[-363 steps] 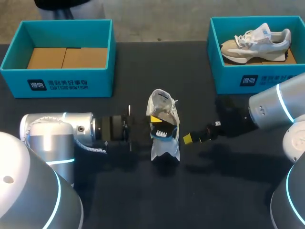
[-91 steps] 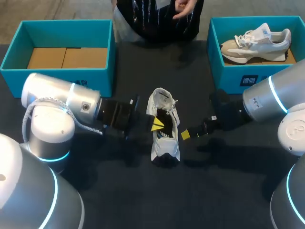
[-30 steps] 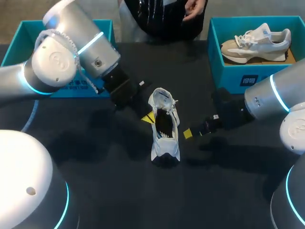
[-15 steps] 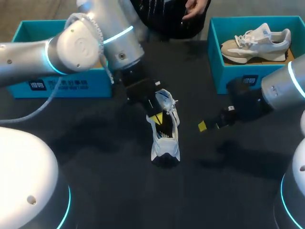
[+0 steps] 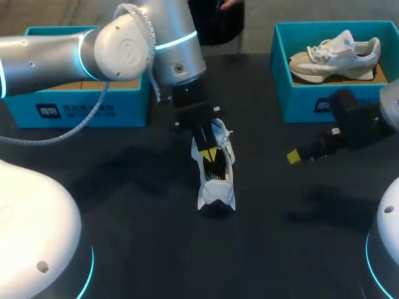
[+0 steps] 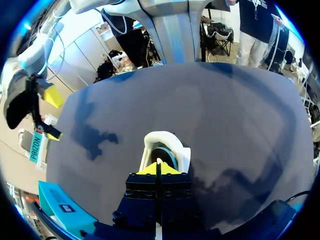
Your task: Take the shoe out of the shoebox, open the shoe tongue, remove and reinsert the insole, then place the shoe into the shoebox
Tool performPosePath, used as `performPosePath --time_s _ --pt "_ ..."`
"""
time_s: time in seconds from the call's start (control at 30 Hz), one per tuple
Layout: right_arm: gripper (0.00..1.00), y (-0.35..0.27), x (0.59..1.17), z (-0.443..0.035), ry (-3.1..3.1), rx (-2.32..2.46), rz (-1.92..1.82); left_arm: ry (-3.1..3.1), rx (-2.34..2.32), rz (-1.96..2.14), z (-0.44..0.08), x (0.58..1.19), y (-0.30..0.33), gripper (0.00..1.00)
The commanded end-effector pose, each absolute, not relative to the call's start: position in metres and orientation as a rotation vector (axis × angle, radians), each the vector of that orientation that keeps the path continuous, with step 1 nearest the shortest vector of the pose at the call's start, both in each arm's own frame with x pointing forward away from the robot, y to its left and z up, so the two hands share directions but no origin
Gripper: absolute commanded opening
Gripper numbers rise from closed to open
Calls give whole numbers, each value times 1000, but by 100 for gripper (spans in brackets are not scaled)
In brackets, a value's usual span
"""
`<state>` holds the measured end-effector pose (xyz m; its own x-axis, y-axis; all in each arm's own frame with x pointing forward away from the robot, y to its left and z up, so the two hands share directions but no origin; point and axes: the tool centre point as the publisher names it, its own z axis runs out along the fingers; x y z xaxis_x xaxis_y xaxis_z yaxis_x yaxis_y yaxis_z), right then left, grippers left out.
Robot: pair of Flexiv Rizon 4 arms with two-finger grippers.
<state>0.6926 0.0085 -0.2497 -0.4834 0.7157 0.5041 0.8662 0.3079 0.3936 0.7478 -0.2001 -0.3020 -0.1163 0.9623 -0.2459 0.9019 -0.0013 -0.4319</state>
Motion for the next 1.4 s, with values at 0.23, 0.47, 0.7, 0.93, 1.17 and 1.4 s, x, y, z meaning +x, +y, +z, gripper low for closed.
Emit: performPosePath --time_s 0.23,0.47,0.7,0.93,1.17,1.4 --pt "100 -21 690 -215 -2342 -1454 -914 -2087 -2048 571 -303 751 -206 0" --pt "100 -21 690 -215 -2342 -1454 -914 -2058 -2066 493 -312 759 -202 0" --pt "100 -21 690 -215 -2342 -1454 -914 -2036 -2072 428 -334 758 -199 0" --pt "100 -21 690 -215 -2342 -1454 -914 -2031 -2068 366 -352 757 -199 0" --pt "100 -21 690 -215 -2342 -1454 -914 -2033 -2063 340 -361 754 -199 0" --pt "100 -21 690 -215 -2342 -1454 -914 -2041 -2060 316 -374 746 -201 0"
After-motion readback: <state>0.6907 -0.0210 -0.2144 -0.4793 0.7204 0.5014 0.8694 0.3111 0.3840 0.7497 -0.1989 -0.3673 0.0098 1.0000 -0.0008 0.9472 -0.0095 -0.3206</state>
